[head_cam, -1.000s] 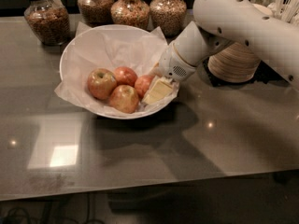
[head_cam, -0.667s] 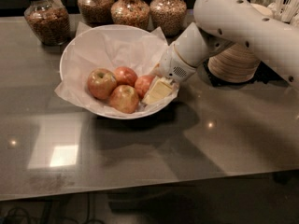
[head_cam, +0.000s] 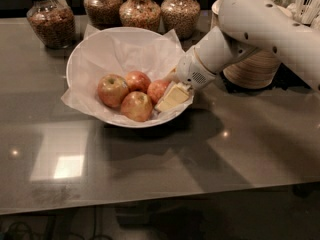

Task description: Pick apple from white bowl

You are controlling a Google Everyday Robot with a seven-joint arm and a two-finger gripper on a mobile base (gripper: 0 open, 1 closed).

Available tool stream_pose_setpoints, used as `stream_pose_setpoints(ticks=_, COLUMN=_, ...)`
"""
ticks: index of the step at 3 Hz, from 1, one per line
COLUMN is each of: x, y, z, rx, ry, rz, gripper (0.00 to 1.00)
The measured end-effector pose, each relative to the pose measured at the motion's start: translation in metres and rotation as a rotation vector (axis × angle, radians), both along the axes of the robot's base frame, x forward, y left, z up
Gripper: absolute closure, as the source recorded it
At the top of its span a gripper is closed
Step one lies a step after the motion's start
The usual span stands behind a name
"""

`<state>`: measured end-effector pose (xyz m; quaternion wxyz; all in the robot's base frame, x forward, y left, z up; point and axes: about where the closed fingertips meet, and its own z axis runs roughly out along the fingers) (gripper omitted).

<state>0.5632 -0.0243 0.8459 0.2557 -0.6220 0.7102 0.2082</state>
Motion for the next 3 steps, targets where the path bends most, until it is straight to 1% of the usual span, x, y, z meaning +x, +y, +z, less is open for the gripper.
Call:
stream_pose_setpoints(ticks=1, x=0.003, y=-0.01, z=0.041, rx=0.077, ry=-0.057, rz=0.027, gripper=1.0)
stream_pose_setpoints(ticks=2, x=0.009, y=-0.023, z=0.093, rx=0.151, ry=-0.13, rz=0.06, gripper=1.0)
stream_pose_setpoints(ticks=3, x=0.014, y=-0.026, z=0.126, rx=0.179, ry=-0.17, rz=0.094, gripper=1.0)
